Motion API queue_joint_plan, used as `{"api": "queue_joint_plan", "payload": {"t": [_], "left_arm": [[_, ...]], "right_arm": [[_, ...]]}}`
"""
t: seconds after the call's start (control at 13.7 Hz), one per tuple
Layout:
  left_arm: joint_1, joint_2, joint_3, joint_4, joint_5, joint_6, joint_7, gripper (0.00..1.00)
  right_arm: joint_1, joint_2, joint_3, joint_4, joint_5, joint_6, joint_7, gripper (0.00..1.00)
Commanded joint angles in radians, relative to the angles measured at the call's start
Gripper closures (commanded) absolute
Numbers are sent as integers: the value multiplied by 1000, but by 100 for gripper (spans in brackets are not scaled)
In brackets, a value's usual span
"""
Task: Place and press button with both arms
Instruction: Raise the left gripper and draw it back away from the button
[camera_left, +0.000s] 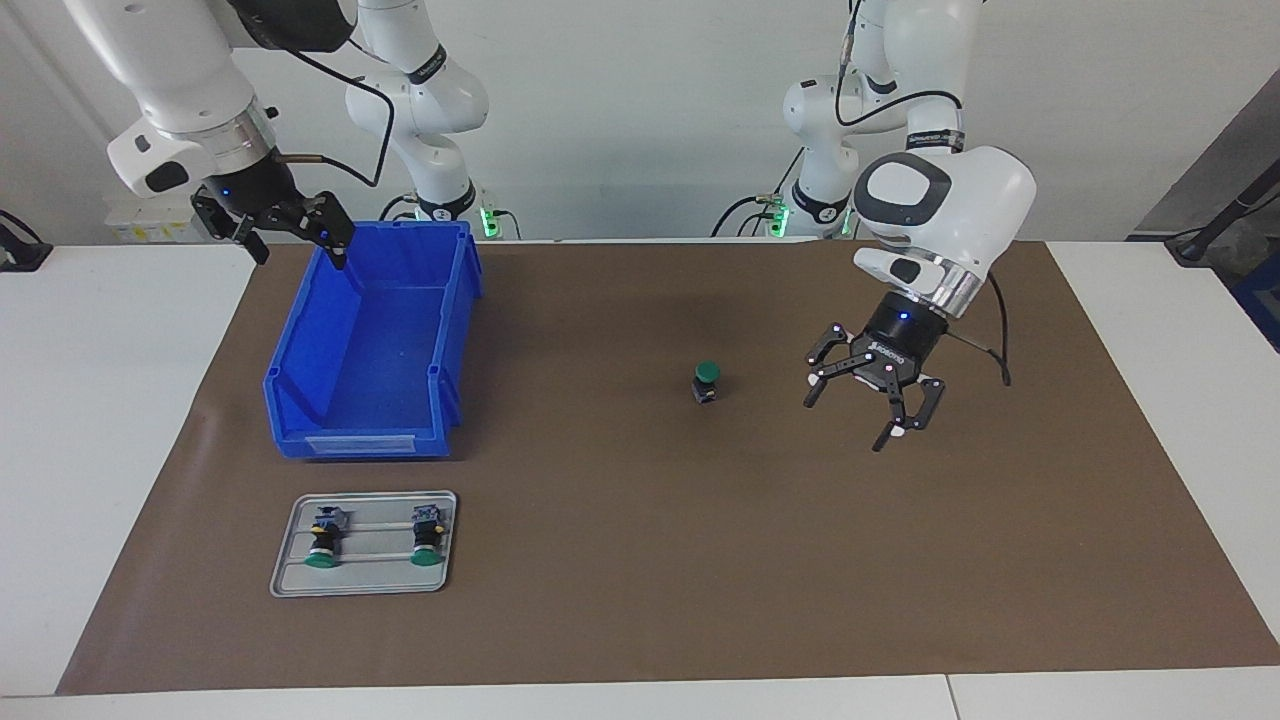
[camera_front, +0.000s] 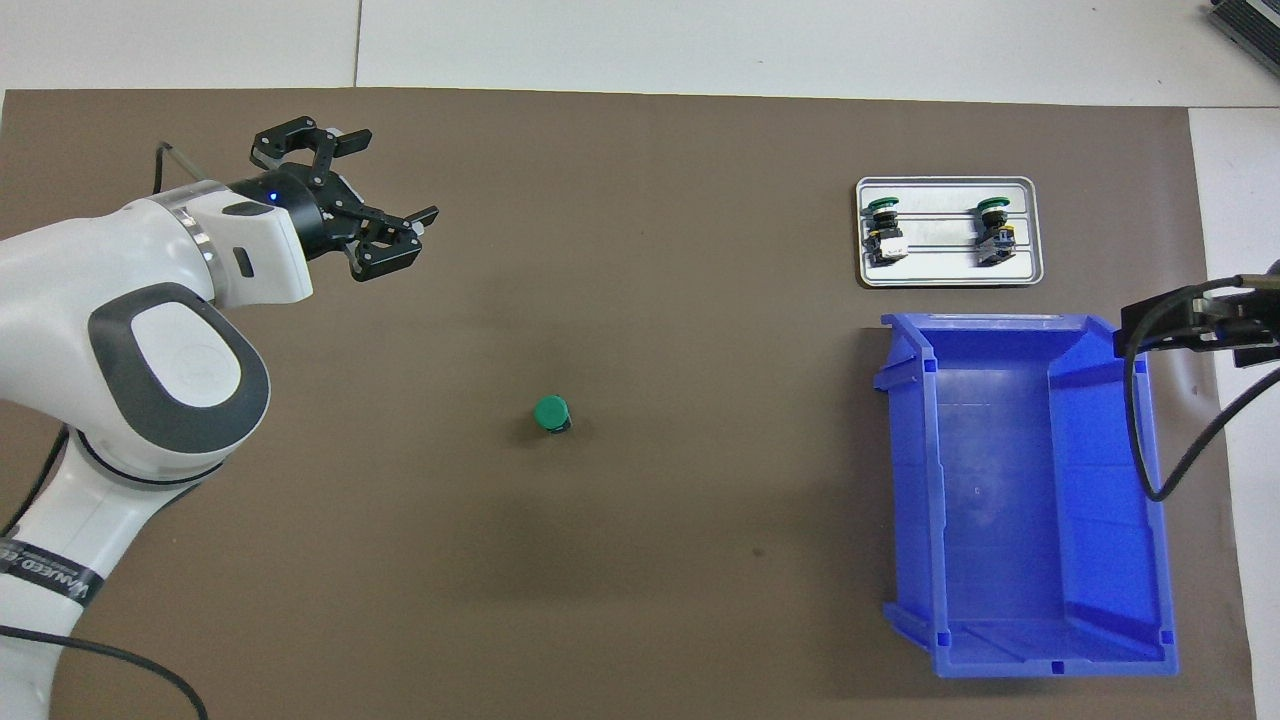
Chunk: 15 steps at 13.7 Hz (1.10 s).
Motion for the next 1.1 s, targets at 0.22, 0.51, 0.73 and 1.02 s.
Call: {"api": "queue_joint_plan", "payload": {"t": [0.22,0.51,0.73,1.02], "left_arm": [[51,-43,45,57,319,-322,-7,0],[51,-54,50,103,445,-565,-101,0],[49,-68,50,118,505,-692,-232,0],[5,-82,44,159,659,-806,-800,0]], "right_arm": [[-6,-18,4,-19,3,-3,-26,0],[-6,-18,4,-19,3,-3,-26,0],[-6,-18,4,-19,3,-3,-26,0],[-6,-18,4,-19,3,-3,-26,0]]}}
